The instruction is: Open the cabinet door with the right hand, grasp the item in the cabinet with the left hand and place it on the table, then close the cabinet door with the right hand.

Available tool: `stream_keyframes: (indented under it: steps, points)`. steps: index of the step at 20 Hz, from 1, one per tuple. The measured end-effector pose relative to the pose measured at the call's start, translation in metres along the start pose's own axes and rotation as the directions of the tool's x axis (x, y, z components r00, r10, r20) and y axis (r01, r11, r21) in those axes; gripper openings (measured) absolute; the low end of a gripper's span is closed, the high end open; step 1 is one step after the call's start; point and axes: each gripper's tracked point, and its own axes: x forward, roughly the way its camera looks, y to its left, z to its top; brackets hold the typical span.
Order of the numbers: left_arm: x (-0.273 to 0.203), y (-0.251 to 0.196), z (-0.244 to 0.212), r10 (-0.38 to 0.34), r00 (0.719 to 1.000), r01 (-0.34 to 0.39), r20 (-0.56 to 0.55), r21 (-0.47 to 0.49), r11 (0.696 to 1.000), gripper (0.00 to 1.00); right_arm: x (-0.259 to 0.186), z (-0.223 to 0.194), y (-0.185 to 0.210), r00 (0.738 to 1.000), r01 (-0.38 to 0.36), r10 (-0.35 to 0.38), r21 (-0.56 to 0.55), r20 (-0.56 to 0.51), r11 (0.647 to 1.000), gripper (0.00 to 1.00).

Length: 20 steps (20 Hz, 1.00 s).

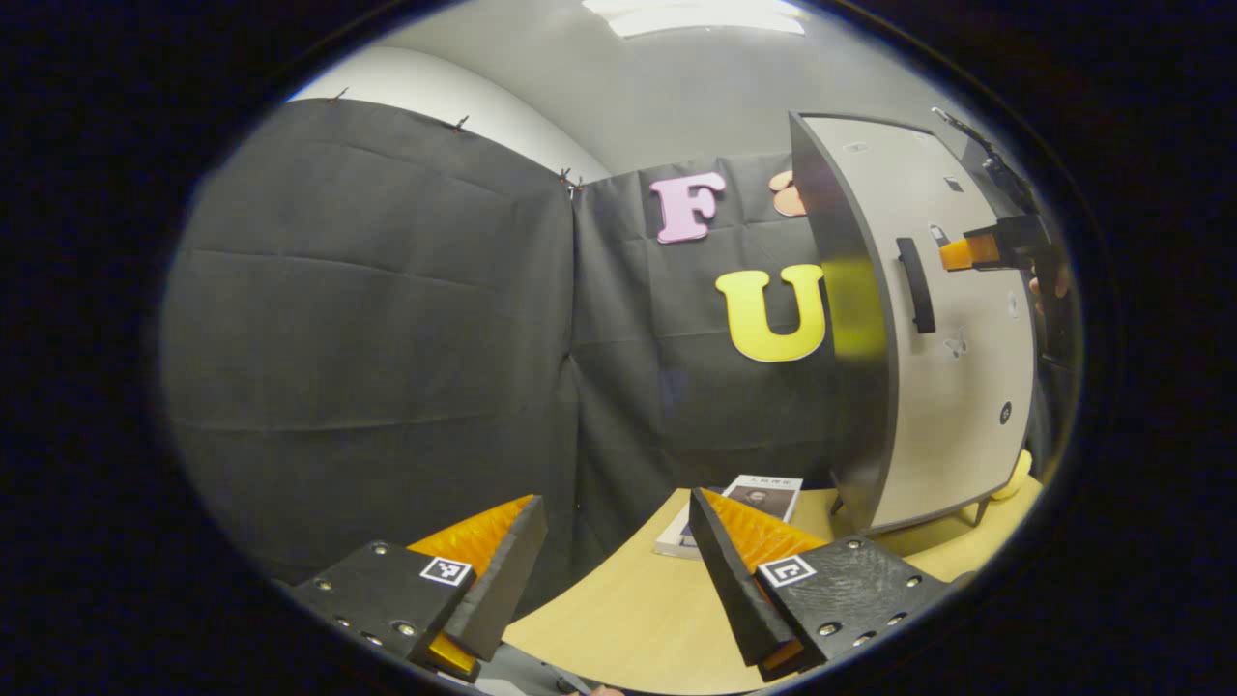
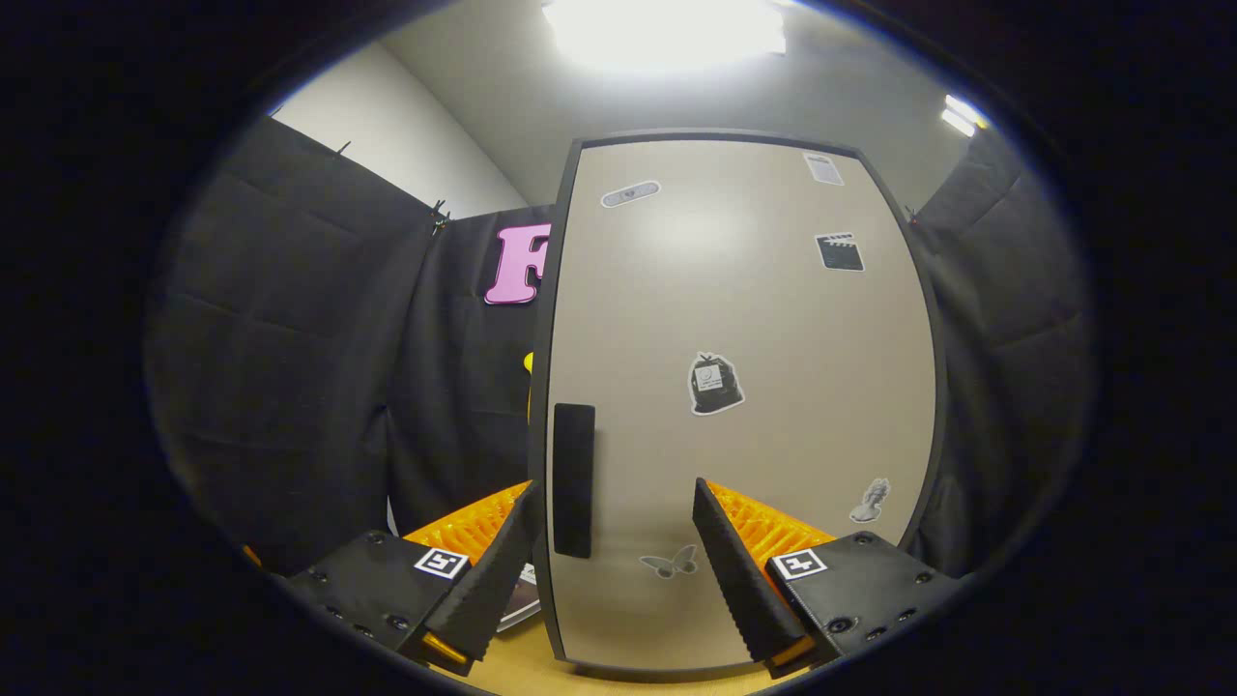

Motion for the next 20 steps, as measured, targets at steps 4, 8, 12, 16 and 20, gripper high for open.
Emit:
stream_keyframes:
  steps: [4,8,12,16,20]
  points:
    - [0.005,0.027,-0.011,0.032,0.999,-0.032,-0.015,0.007,0.999,0.89,0.024,-0.008,0.011,1.0,0.009,-0.009,0.0,-0.03,1.0,0.98]
    - [0.008,0.044,-0.019,0.053,0.998,-0.053,-0.027,0.013,0.999,0.9,0.042,-0.018,0.022,0.998,0.01,-0.01,-0.001,-0.062,1.0,0.98]
    - [0.011,0.057,-0.025,0.066,0.997,-0.065,-0.035,0.01,0.998,0.9,0.06,-0.028,0.036,0.994,0.0,-0.001,-0.013,-0.106,1.0,0.87]
    - [0.015,0.066,-0.028,0.078,0.996,-0.078,-0.039,0.009,0.997,0.9,0.073,-0.033,0.036,0.989,0.034,-0.037,-0.023,-0.142,0.999,0.61]
    - [0.02,0.066,-0.04,0.066,0.996,-0.066,-0.057,0.001,0.998,0.9,0.079,-0.037,0.03,0.981,0.086,-0.085,0.0,-0.172,0.996,0.34]
